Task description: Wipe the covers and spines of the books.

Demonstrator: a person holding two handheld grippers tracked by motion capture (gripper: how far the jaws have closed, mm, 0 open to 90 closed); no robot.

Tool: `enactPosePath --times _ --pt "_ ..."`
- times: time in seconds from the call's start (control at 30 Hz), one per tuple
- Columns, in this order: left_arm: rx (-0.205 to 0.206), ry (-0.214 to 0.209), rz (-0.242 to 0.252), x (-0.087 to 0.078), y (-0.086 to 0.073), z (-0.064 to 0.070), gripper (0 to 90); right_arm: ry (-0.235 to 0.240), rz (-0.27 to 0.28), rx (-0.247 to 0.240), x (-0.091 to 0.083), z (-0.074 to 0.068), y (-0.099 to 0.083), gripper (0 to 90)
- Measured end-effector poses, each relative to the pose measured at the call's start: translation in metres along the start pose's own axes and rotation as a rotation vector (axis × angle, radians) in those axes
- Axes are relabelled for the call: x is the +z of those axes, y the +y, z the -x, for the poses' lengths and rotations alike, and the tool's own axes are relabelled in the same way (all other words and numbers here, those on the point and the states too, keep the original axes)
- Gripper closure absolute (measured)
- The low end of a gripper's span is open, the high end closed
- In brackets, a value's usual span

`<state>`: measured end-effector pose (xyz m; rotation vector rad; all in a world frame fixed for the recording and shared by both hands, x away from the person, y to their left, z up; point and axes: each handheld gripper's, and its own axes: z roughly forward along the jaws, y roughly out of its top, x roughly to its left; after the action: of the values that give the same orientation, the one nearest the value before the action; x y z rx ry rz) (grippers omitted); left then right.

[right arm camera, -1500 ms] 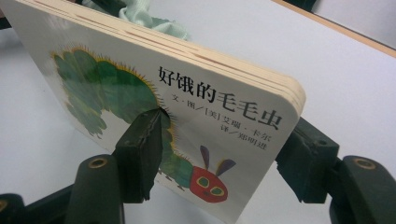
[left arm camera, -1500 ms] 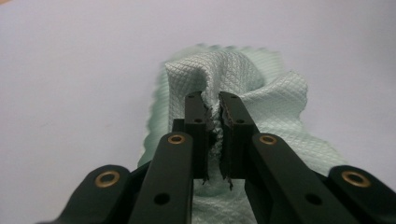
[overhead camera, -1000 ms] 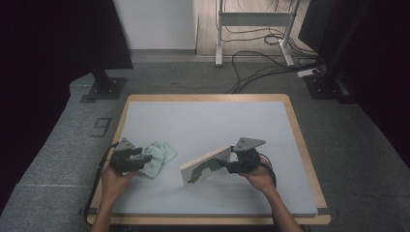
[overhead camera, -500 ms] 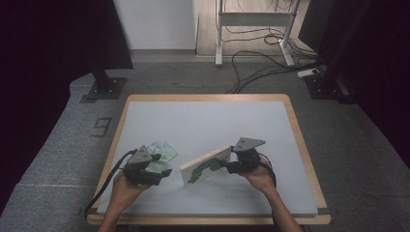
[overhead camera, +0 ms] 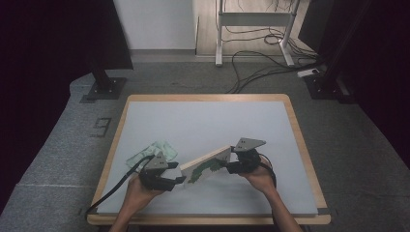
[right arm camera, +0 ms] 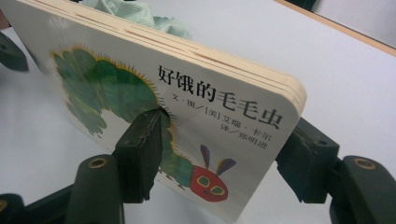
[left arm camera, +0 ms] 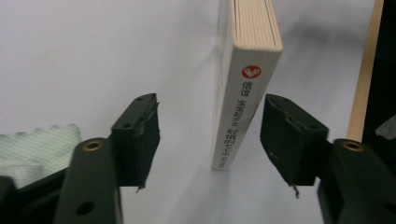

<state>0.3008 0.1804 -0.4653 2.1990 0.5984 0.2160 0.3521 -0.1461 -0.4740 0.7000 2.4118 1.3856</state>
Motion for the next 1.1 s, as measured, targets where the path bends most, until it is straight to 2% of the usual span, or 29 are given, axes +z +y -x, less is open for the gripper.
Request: enactPosePath --times 0.2,0.37,0.43,0.63,0.7,0.8,0.83,0.97,1.0,1.1 --pt "0.019 0.009 -0.024 0.013 -0.003 0.003 53.6 0.000 0.003 0.003 0.000 0.000 -0.001 35.5" --pt "0.029 -0.036 -0.017 0.013 -0.003 0.002 69.1 -0.001 0.002 0.004 -0.001 0.001 0.000 36.8" --pt "0.028 -0.037 -0.019 0.012 -0.003 0.002 73.1 -0.003 0.003 0.005 -0.001 0.001 0.000 37.8" --pt "0.028 -0.027 -0.032 0.011 0.000 -0.008 72.8 -0.007 0.011 0.006 -0.003 0.000 -0.001 43.5" --pt "0.043 -0.006 -0.050 0.013 0.004 -0.012 71.9 -0.016 0.011 0.003 -0.004 0.001 -0.001 45.1" --pt "0.087 0.070 -0.062 0.015 0.012 -0.018 70.3 -0.046 0.015 0.000 -0.004 0.001 0.000 48.6" --pt "0.092 0.079 -0.064 0.015 0.014 -0.021 69.7 -0.059 0.021 0.000 -0.003 0.001 0.001 49.2" --pt "0.069 0.075 -0.060 0.019 0.016 -0.032 67.4 -0.085 0.025 0.015 -0.001 0.002 0.003 50.9" --pt "0.064 0.072 -0.063 0.020 0.015 -0.033 66.8 -0.082 0.022 0.020 -0.001 0.003 0.003 51.5" --pt "0.037 0.051 -0.033 0.019 0.011 -0.035 65.4 -0.072 0.033 0.028 -0.002 0.002 0.000 52.2"
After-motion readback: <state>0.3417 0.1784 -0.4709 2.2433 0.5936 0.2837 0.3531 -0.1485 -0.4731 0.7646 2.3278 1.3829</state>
